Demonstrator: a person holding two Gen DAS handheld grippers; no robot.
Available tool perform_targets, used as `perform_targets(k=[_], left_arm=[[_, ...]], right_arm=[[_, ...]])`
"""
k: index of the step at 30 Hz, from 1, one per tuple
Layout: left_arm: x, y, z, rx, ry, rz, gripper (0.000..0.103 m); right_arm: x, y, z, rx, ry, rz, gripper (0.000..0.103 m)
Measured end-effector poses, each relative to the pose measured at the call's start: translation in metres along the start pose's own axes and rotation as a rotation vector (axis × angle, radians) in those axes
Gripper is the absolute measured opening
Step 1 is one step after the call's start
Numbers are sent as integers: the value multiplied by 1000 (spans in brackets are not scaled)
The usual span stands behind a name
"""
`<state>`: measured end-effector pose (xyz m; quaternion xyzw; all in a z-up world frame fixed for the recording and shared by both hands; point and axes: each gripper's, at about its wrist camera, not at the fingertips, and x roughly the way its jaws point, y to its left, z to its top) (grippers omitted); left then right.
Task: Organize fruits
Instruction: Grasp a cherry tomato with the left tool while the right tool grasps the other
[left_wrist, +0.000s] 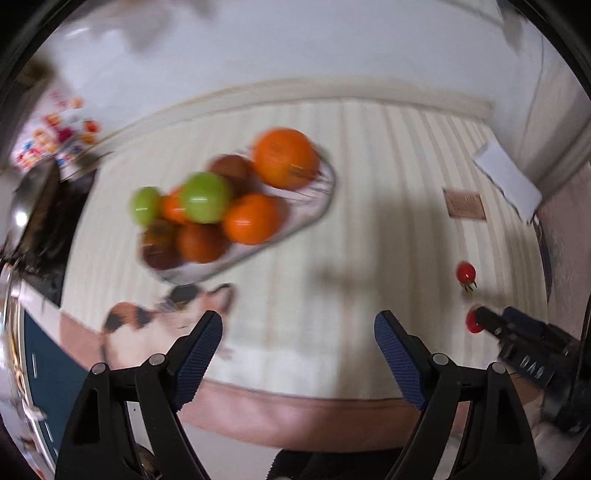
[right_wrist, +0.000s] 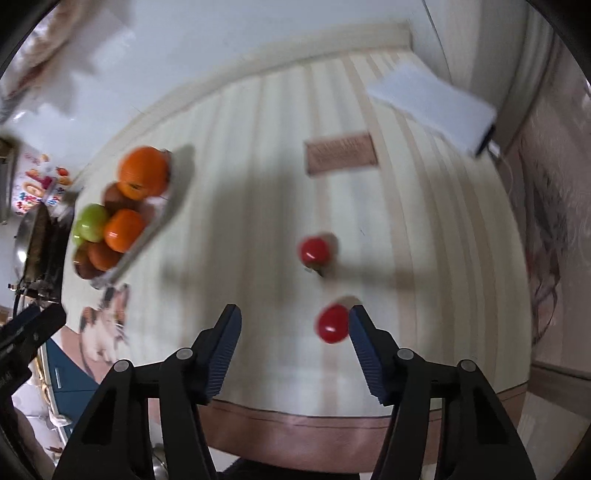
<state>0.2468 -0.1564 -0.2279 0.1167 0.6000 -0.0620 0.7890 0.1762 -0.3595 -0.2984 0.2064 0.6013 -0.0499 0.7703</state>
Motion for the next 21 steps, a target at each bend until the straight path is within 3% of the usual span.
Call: perform_targets(k=[5, 9, 13, 19, 21], left_arm=[[35, -37, 14, 60, 76, -30, 84], [45, -66, 16, 73, 123, -144, 84], [58, -111, 14, 102, 195, -291, 77], [74, -162, 5, 193, 229, -325, 76], [80, -174, 1, 228, 237, -318, 59]], right_arm=[[18, -23, 0, 54, 21, 16, 55], [1, -54, 11, 171, -24, 60, 55], [-17, -82, 21, 200, -72, -3, 54], [-24, -113, 23, 224, -72, -71, 50], [-26, -121, 23, 238, -75, -74, 50]])
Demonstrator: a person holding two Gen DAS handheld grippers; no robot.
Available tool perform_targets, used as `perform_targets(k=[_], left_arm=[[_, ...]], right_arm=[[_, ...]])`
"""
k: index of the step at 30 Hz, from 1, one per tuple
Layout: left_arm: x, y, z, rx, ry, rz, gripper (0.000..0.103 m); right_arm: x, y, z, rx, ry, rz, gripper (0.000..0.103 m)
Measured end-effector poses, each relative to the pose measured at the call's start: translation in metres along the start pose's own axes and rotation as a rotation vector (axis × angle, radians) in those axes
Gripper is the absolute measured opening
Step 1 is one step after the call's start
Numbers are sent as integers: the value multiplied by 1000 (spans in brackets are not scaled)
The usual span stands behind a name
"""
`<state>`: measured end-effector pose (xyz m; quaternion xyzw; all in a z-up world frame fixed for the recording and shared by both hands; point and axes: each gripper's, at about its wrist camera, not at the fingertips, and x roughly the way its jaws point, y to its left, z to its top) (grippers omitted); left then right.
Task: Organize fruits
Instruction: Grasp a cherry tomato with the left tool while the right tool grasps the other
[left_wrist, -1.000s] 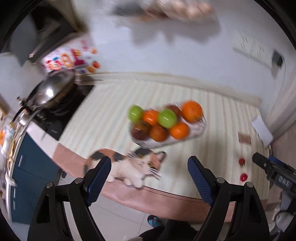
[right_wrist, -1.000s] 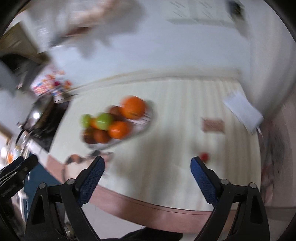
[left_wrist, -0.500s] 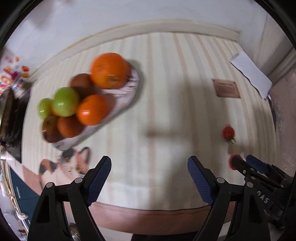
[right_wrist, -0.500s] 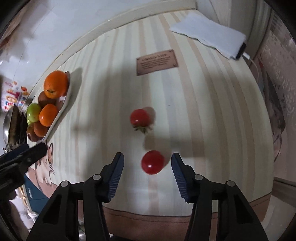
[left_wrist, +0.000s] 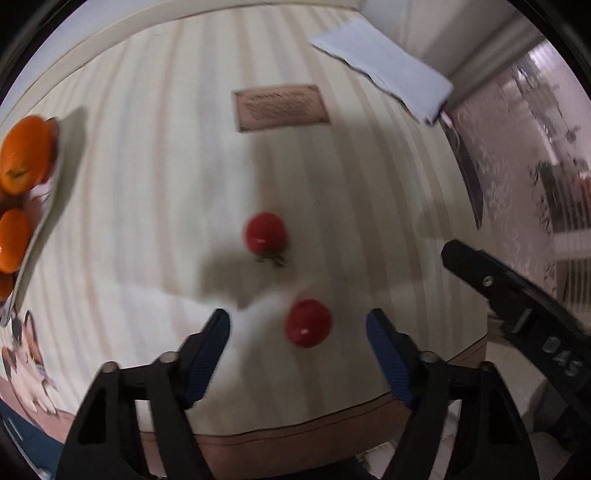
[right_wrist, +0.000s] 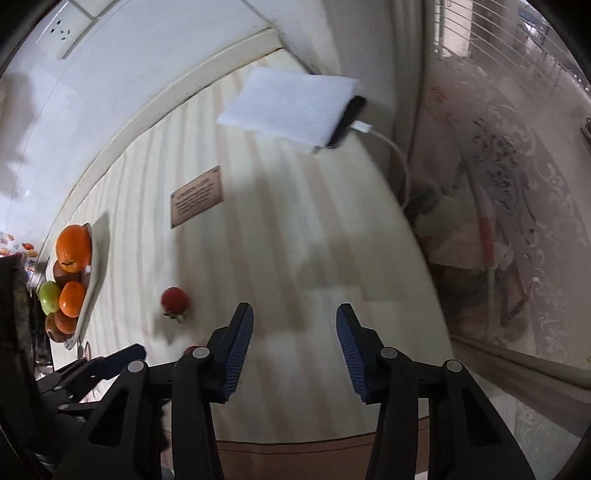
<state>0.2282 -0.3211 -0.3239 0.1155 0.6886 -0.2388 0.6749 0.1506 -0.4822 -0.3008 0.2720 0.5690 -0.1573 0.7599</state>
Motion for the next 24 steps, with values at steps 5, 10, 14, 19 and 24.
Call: perform_targets(k=[5, 10, 14, 19, 24], left_arm=[[12, -10, -1, 56, -19, 30, 26], [1, 14, -2, 10, -41, 43, 26], [-14, 58, -4, -75, -60, 69, 26], [-20, 114, -12, -215, -54, 107, 26], [-20, 142, -19, -298, -60, 110, 26]], right_arm=[[-3, -10, -4, 30, 1, 2, 50], [-1, 2, -3, -9, 7, 22, 50], [7, 33, -2, -74, 22, 82, 50], [27, 78, -4, -152, 47, 145, 50], [47, 108, -6, -218, 79, 165, 44]])
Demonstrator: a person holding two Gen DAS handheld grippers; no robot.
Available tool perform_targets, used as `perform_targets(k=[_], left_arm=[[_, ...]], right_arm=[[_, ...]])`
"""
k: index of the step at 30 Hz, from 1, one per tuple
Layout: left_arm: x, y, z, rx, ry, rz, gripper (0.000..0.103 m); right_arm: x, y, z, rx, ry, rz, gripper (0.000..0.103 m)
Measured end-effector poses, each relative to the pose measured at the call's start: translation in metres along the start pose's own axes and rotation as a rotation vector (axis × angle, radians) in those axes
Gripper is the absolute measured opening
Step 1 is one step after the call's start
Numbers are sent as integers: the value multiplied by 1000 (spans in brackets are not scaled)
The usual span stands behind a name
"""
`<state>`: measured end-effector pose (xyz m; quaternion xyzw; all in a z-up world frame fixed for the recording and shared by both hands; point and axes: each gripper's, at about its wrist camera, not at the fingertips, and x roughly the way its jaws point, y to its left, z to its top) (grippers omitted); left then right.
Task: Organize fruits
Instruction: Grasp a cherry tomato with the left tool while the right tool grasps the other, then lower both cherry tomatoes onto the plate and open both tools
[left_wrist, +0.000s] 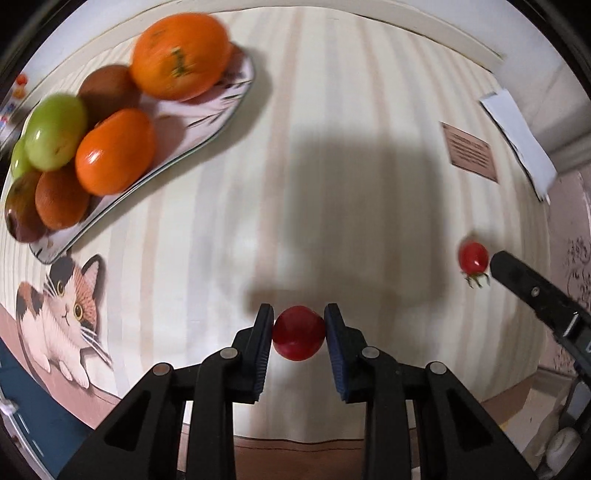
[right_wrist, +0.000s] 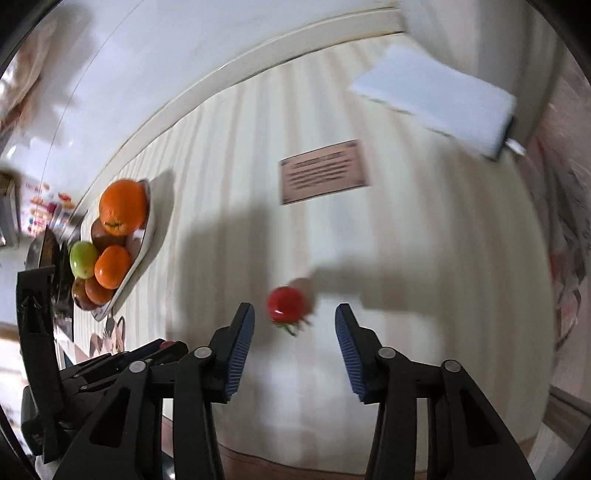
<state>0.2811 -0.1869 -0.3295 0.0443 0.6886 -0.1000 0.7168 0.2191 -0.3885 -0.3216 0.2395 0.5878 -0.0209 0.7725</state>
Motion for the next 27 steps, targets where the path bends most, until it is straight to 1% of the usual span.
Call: perform_targets(k=[3, 6, 12, 16, 17, 18, 20, 24, 26, 27], left_arm=[[-1, 13, -1, -26, -1, -2, 26], [-2, 20, -4, -39, -3, -9, 26], [-8, 26, -3, -48, -27, -16, 26], [-25, 40, 5, -68, -54, -28, 26], [-32, 33, -2, -74, -67, -27, 26], [-41, 38, 0, -81, -83, -31, 26], [-57, 40, -6, -95, -118, -30, 26], [-87, 63, 1, -122, -197, -10, 26], [-93, 79, 11, -140, -215, -7, 26], [-95, 81, 17, -149, -218, -11, 26]], right_arm=[[15, 8, 1, -34, 28, -16, 36], [24, 13, 0, -59, 37, -31, 28], [24, 28, 4, -99, 14, -30, 28], [19, 46, 13, -129, -11, 5, 27], [18, 51, 15, -135, -16, 14, 27], [17, 57, 18, -143, -20, 27, 27], [18, 70, 23, -166, -27, 47, 27], [23, 98, 32, -209, -33, 102, 27], [27, 112, 34, -233, -28, 129, 27], [30, 120, 36, -248, -30, 145, 27]])
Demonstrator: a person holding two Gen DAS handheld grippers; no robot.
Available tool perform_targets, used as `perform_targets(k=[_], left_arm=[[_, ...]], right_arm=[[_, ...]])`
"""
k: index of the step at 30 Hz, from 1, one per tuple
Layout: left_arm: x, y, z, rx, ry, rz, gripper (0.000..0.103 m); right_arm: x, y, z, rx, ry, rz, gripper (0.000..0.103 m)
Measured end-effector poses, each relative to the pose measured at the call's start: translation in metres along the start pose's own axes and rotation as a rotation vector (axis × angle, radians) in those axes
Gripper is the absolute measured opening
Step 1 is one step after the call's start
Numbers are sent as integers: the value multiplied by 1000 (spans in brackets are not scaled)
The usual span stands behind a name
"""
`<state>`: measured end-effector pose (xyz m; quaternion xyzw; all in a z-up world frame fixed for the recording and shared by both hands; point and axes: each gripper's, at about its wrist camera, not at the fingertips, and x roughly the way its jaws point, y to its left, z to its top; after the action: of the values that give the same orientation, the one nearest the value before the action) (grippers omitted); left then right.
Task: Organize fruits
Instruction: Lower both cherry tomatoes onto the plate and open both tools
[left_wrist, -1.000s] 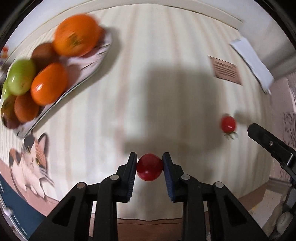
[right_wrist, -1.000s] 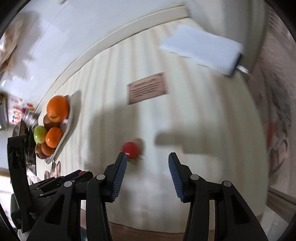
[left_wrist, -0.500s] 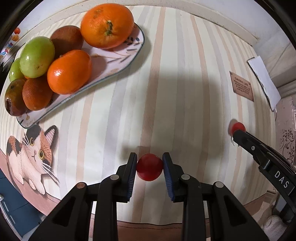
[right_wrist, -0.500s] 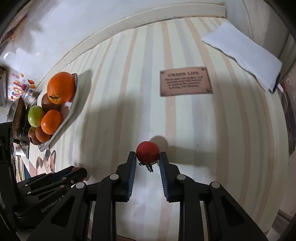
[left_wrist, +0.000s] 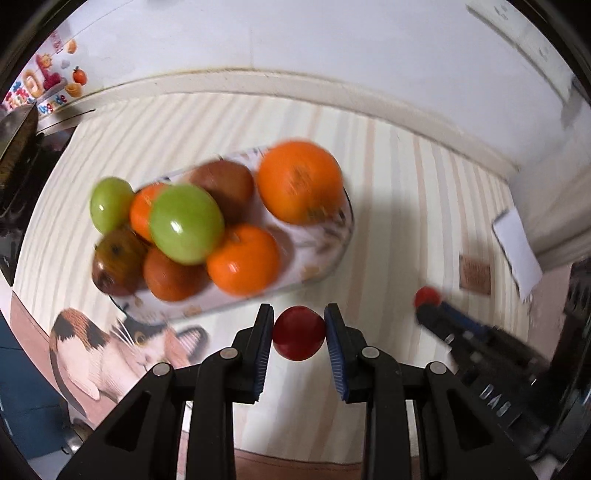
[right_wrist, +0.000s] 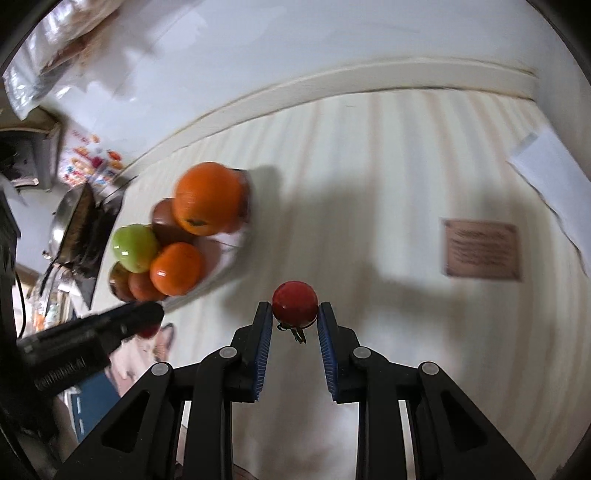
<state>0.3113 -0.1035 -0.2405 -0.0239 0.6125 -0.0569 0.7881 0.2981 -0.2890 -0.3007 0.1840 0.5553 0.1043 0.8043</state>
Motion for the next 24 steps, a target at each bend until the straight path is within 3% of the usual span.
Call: perform_targets(k=[4, 9, 13, 14, 16, 18, 20, 24], left_arm=[[6, 10, 31, -42, 16, -38, 26], [14, 15, 56, -35, 31, -32, 26], [39, 13, 73, -25, 105, -20, 26], [42, 14, 75, -31, 115, -8, 27], [46, 13, 76, -27, 128, 1, 28], [44, 13, 75, -33, 121, -6, 40], [40, 13, 73, -37, 109, -10, 55], [26, 17, 71, -56, 79, -31, 72]], right_arm=[[19, 27, 12, -58, 1, 70, 27], [47, 50, 25, -103, 15, 122, 27], [68, 53, 32, -100, 49, 154, 28], [71, 52, 33, -96, 57, 151, 30], [76, 49, 35, -84, 68, 152, 51], [73, 47, 37, -66, 53, 138, 67], [68, 43, 39, -49, 43, 144, 69], [57, 38, 41, -37, 41, 130, 71]])
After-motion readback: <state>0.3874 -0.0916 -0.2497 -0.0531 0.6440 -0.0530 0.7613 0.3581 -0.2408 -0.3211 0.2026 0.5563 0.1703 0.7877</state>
